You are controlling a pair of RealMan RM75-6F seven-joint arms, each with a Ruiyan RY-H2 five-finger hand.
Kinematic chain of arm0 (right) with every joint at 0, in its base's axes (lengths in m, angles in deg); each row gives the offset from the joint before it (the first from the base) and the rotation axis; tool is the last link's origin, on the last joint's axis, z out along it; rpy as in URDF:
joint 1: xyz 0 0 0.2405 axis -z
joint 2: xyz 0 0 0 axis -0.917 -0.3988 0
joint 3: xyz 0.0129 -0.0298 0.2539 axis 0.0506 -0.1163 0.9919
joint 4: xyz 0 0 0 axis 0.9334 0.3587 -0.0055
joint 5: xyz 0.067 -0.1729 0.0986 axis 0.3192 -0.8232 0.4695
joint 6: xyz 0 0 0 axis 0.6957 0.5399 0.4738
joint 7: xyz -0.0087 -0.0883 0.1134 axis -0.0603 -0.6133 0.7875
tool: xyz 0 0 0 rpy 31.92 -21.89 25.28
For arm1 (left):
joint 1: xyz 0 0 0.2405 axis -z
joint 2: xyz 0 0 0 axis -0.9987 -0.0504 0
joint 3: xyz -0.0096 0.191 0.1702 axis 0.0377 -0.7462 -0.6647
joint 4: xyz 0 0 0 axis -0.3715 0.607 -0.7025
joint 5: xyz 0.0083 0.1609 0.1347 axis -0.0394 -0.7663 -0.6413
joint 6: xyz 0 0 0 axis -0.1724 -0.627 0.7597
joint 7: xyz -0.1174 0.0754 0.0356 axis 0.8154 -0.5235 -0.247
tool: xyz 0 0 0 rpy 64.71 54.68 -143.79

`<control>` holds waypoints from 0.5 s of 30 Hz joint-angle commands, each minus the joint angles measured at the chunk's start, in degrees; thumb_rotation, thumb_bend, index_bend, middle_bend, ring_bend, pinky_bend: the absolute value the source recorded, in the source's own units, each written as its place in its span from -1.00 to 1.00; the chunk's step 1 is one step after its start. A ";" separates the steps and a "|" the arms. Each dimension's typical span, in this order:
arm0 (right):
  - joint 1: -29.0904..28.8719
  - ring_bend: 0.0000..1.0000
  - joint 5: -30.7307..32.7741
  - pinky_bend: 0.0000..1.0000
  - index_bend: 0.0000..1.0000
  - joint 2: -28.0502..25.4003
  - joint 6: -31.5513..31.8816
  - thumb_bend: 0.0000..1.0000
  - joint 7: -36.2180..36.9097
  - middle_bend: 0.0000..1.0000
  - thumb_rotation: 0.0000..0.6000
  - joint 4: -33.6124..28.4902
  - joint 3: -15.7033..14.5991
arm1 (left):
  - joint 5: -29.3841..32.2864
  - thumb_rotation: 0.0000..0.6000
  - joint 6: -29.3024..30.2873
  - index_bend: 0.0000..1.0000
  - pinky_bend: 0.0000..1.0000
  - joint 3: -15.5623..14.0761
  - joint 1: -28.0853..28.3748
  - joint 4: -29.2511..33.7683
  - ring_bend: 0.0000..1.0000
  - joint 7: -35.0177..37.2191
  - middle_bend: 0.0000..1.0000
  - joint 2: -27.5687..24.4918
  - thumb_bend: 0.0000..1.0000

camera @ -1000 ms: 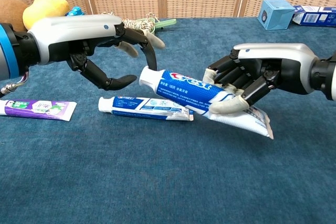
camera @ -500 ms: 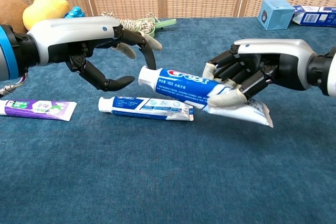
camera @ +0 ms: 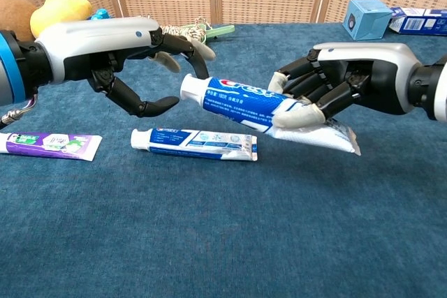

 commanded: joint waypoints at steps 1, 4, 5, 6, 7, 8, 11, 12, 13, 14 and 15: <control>0.28 0.38 -0.29 0.43 0.84 -0.10 0.23 -0.05 0.51 0.44 1.00 0.06 0.15 | -0.08 1.00 0.46 -0.30 -0.74 0.06 -0.06 -0.11 -0.98 -0.48 -0.77 0.26 -0.09; 0.45 0.38 0.06 0.43 0.84 -0.14 0.60 -0.05 0.16 0.45 1.00 0.21 0.15 | 0.07 1.00 0.87 -0.24 -0.74 0.16 -0.13 0.00 -0.98 -0.82 -0.77 0.39 -0.09; 0.51 0.38 0.36 0.43 0.84 -0.14 0.74 -0.05 0.06 0.45 1.00 0.21 0.21 | 0.19 1.00 0.93 -0.23 -0.74 0.19 -0.13 0.01 -0.98 -0.93 -0.77 0.41 -0.09; 0.56 0.38 0.53 0.43 0.84 -0.15 0.84 -0.05 -0.06 0.45 1.00 0.18 0.23 | 0.30 1.00 0.96 -0.21 -0.74 0.20 -0.14 0.02 -0.98 -0.99 -0.77 0.43 -0.09; 0.57 0.38 0.63 0.43 0.84 -0.14 0.88 -0.05 -0.13 0.45 1.00 0.15 0.24 | 0.36 1.00 0.96 -0.21 -0.74 0.20 -0.14 0.03 -0.98 -1.03 -0.77 0.45 -0.09; 0.62 0.38 0.86 0.43 0.84 -0.09 1.02 -0.05 -0.24 0.45 1.00 0.09 0.29 | 0.52 1.00 0.91 -0.20 -0.74 0.21 -0.11 0.03 -0.98 -1.06 -0.77 0.48 -0.09; 0.67 0.39 1.27 0.43 0.84 0.01 1.26 -0.05 -0.60 0.46 1.00 -0.13 0.38 | 0.92 1.00 0.82 -0.18 -0.74 0.24 -0.03 -0.09 -0.98 -1.24 -0.77 0.63 -0.09; 0.68 0.39 1.40 0.43 0.84 0.06 1.39 -0.05 -0.81 0.46 1.00 -0.21 0.43 | 1.06 1.00 0.79 -0.18 -0.74 0.27 0.02 -0.14 -0.98 -1.34 -0.77 0.69 -0.09; 0.73 0.39 1.59 0.44 0.84 0.16 1.70 -0.05 -1.04 0.46 1.00 -0.24 0.53 | 1.14 1.00 0.81 -0.18 -0.74 0.30 0.04 -0.15 -0.98 -1.42 -0.77 0.72 -0.09; 0.79 0.39 1.96 0.44 0.84 0.32 1.96 -0.05 -1.24 0.46 1.00 -0.33 0.61 | 1.14 1.00 0.92 -0.19 -0.74 0.34 0.03 -0.14 -0.98 -1.51 -0.77 0.75 -0.09; 0.82 0.39 2.58 0.44 0.84 0.45 2.07 -0.05 -1.25 0.46 1.00 -0.59 0.76 | 1.10 1.00 1.03 -0.21 -0.74 0.34 0.01 -0.12 -0.98 -1.58 -0.77 0.74 -0.09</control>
